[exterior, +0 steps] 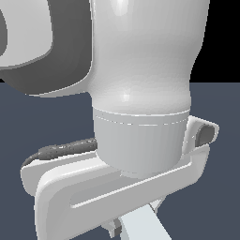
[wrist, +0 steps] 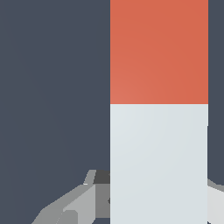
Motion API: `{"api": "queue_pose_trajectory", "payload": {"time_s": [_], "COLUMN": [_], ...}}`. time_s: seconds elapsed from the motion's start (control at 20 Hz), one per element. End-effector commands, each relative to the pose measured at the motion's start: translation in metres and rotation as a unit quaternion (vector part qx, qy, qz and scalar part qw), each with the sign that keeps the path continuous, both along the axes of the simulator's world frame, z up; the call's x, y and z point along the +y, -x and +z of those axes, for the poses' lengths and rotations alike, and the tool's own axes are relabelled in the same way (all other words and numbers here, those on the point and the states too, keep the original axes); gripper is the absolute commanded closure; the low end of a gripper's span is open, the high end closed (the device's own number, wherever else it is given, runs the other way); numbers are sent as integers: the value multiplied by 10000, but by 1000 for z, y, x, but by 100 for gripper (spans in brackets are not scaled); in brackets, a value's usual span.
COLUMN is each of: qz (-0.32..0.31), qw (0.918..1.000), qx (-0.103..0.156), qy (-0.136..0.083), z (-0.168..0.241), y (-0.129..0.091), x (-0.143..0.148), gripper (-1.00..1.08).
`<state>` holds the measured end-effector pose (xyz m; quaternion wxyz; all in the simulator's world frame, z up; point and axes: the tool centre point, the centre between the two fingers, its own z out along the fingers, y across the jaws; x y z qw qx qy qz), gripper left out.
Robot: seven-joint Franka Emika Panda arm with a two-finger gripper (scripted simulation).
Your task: Insert the peg into the horizontal hole in a box.
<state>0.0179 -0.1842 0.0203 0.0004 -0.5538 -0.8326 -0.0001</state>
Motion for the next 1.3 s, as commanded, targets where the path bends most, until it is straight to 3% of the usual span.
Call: {"api": "queue_pose_trajectory", "payload": {"time_s": [0.0, 0.6, 1.25], "qz": [2, -255, -1015], "qw": [10000, 9997, 9948], "qx": [0, -1, -2], "qy": [1, 0, -1], "z": [0, 12, 48], "y": [0, 9, 26], "x": [0, 33, 132], "gripper": [108, 108, 108]}}
